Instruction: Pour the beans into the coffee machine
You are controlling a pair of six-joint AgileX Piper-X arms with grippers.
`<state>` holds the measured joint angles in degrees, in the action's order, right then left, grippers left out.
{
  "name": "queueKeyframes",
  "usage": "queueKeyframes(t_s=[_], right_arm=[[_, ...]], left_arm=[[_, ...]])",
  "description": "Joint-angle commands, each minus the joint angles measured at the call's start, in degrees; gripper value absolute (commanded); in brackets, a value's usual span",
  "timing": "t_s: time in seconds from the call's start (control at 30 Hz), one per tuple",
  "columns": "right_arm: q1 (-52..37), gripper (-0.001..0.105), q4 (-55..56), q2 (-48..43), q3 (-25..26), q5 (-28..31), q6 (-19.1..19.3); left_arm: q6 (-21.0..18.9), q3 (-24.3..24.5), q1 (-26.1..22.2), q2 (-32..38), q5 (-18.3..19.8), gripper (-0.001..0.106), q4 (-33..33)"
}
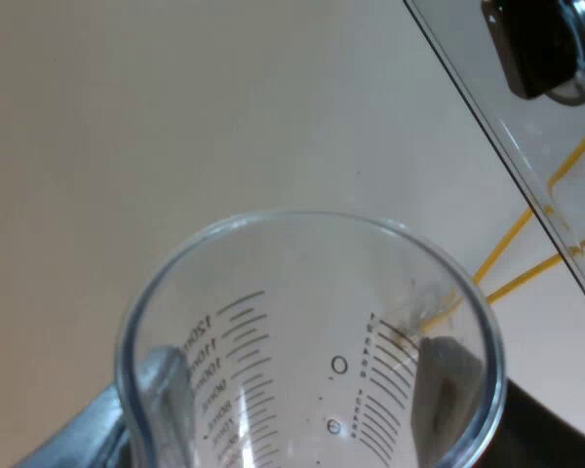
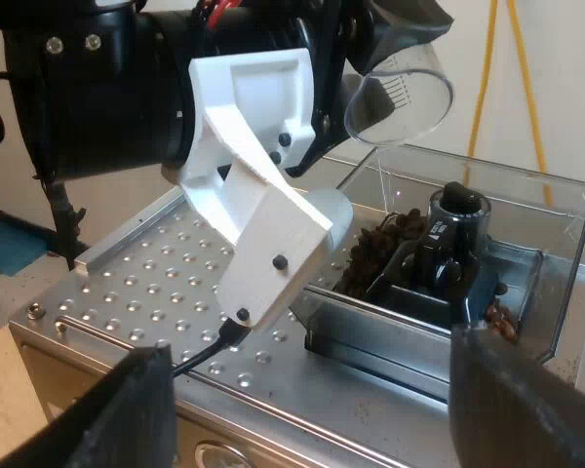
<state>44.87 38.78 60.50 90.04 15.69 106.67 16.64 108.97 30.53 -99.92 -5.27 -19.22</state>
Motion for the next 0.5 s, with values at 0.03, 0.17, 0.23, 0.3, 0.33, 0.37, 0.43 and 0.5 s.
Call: queueKeyframes(t_s=[0.03, 0.17, 0.23, 0.3, 0.33, 0.37, 0.43, 0.5], right_arm=[[-0.04, 0.062, -0.84, -0.70, 0.40, -0.48, 0.06], [-0.04, 0.062, -0.84, -0.70, 0.40, -0.48, 0.06], [-0.04, 0.062, -0.84, -0.70, 0.40, -0.48, 0.06], [-0.04, 0.062, -0.84, -0.70, 0.40, -0.48, 0.06], [-0.04, 0.062, -0.84, -0.70, 0.40, -0.48, 0.06], [-0.04, 0.062, -0.84, -0.70, 0.40, -0.48, 0.06], [-0.04, 0.062, -0.84, -0.70, 0.40, -0.48, 0.06], [-0.04, 0.062, -0.84, -0.70, 0.40, -0.48, 0.06]], left_arm=[[1.72, 0.26, -0.04, 0.17, -0.43, 0.029, 0.31], [1.29, 0.26, -0.04, 0.17, -0.43, 0.029, 0.31], [-0.02, 0.26, -0.04, 0.17, -0.56, 0.029, 0.31], [-3.38, 0.26, -0.04, 0.17, -0.55, 0.029, 0.31], [-6.45, 0.26, -0.04, 0.17, -0.55, 0.029, 0.31], [-9.48, 0.26, -0.04, 0.17, -1.23, 0.029, 0.31], [-13.07, 0.26, -0.04, 0.17, -2.84, 0.029, 0.31], [-16.06, 0.26, -0.04, 0.17, -4.80, 0.029, 0.31]])
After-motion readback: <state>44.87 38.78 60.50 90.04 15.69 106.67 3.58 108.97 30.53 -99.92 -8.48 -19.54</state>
